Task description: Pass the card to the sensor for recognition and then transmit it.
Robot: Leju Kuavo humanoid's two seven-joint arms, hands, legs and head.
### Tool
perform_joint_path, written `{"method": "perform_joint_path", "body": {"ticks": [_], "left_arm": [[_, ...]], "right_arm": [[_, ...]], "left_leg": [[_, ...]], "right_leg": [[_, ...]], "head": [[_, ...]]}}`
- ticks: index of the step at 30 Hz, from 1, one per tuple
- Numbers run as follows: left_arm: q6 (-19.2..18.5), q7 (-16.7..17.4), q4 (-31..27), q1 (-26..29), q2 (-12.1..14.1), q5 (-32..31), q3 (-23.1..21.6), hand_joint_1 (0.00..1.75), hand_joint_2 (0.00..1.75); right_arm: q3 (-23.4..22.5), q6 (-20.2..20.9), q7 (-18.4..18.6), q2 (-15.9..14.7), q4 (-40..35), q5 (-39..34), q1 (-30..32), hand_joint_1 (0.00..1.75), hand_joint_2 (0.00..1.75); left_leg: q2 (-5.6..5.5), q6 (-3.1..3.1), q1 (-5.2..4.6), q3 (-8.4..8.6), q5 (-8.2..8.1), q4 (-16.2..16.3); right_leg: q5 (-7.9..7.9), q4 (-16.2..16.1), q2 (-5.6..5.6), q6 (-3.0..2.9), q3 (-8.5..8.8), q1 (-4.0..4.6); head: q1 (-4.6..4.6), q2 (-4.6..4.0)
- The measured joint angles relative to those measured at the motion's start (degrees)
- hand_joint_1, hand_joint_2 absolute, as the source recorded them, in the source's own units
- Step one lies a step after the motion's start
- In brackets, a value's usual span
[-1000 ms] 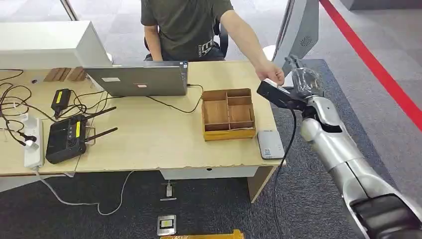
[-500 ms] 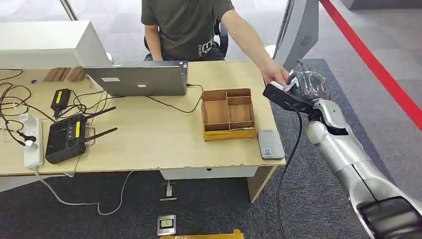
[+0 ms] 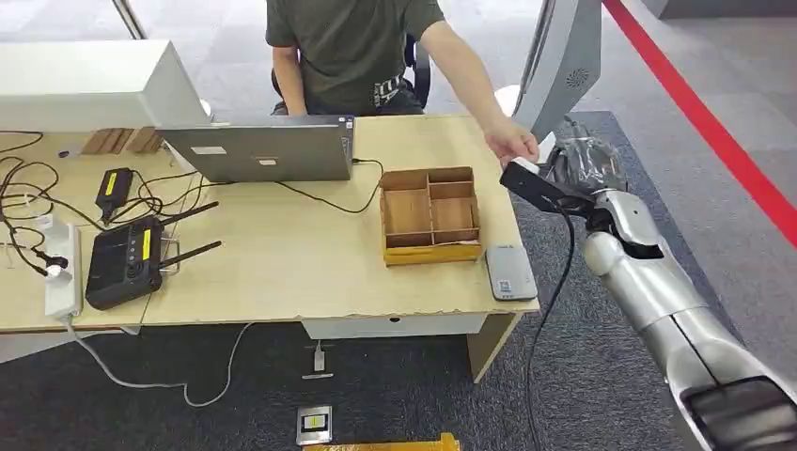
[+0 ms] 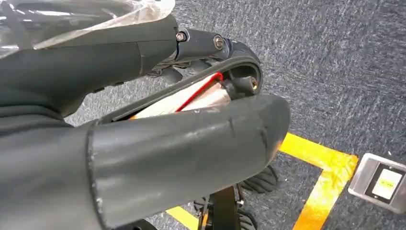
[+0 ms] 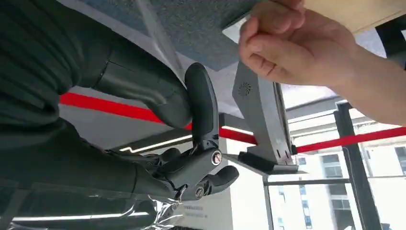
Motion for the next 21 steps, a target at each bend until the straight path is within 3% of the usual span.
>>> {"method": "perform_joint_path", "body": {"ticks": [21], "left_arm": [[0.07, -0.66, 0.00, -0.02, 0.00, 0.35, -0.35, 0.00, 0.00]], "right_arm": [[1.18, -2.01, -3.41, 0.83, 2.38, -1.71, 6.24, 1.75, 1.75]], "left_leg": [[0.02, 0.00, 0.00, -0.02, -0.02, -0.01]], "right_leg": [[0.00, 0.00, 0.00, 0.00, -0.01, 0.00]], "head": [[-0.02, 0.00]]}}
